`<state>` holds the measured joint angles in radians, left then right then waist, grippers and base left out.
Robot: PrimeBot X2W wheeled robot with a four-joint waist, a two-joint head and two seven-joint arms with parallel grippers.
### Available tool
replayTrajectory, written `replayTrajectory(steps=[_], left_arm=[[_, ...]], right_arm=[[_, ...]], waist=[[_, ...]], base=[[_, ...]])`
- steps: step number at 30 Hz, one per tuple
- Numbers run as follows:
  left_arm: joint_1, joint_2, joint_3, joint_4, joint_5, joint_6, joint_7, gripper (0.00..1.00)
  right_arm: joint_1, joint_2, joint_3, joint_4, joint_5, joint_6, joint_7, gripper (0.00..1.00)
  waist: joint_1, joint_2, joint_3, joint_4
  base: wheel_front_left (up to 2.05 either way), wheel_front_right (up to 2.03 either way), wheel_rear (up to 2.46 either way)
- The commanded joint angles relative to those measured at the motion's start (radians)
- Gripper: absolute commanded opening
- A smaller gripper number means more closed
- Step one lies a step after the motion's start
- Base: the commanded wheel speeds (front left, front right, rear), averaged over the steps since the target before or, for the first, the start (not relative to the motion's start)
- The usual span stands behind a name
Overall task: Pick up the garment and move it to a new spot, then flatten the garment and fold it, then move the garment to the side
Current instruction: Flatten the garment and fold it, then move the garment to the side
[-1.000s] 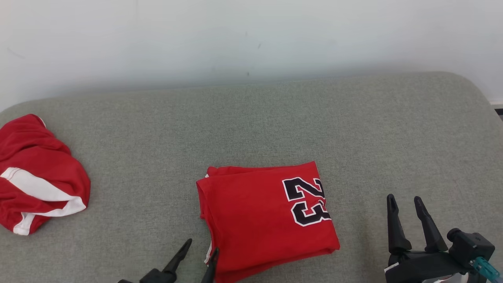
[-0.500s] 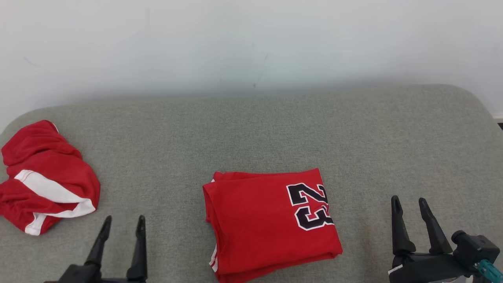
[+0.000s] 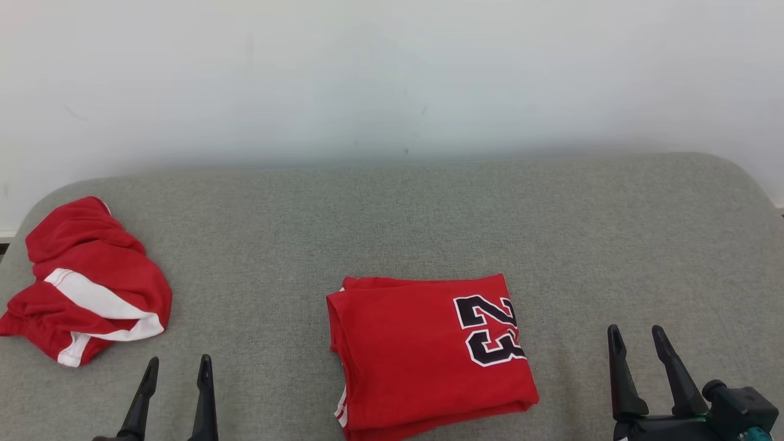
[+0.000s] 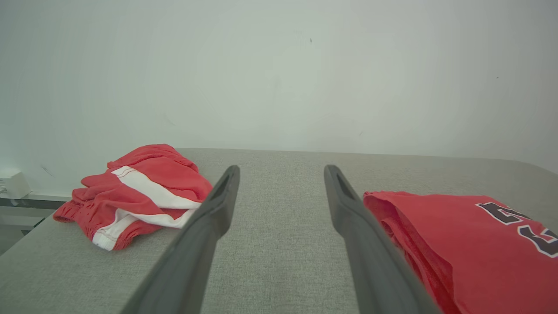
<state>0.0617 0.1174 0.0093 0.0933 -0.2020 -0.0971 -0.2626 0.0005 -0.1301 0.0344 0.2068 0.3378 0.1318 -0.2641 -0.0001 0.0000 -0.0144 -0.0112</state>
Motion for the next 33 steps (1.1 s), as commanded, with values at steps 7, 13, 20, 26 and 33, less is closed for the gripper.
replayTrajectory(steps=[7,13,20,26,33], left_arm=[[0.027,-0.003,0.023,-0.010,0.006,-0.009,-0.003,1.00],[0.044,0.001,0.022,-0.003,0.002,-0.016,-0.003,1.00],[0.046,0.008,0.008,0.000,-0.012,-0.022,-0.003,1.00],[0.042,0.012,0.004,0.000,-0.019,-0.025,-0.003,1.00],[0.043,0.013,0.006,0.002,-0.015,-0.023,-0.003,1.00]], right_arm=[[0.040,0.000,0.007,-0.042,-0.033,-0.002,0.006,1.00],[0.044,0.005,0.008,-0.061,-0.042,-0.002,0.019,1.00],[0.051,0.007,0.007,-0.073,-0.049,-0.002,0.032,1.00],[0.054,0.008,0.008,-0.069,-0.047,-0.002,0.038,1.00],[0.048,0.010,0.016,-0.058,-0.027,-0.002,0.037,1.00]], waist=[[0.0001,0.0000,-0.012,0.013],[0.0001,0.0000,-0.014,0.015],[0.0001,0.0000,-0.014,0.017],[0.0001,0.0000,-0.015,0.016],[0.0001,0.0000,-0.015,0.013]], base=[[0.00,0.00,0.00],[0.00,0.00,0.00],[0.00,0.00,0.00],[0.00,0.00,0.00],[0.00,0.00,0.00]])
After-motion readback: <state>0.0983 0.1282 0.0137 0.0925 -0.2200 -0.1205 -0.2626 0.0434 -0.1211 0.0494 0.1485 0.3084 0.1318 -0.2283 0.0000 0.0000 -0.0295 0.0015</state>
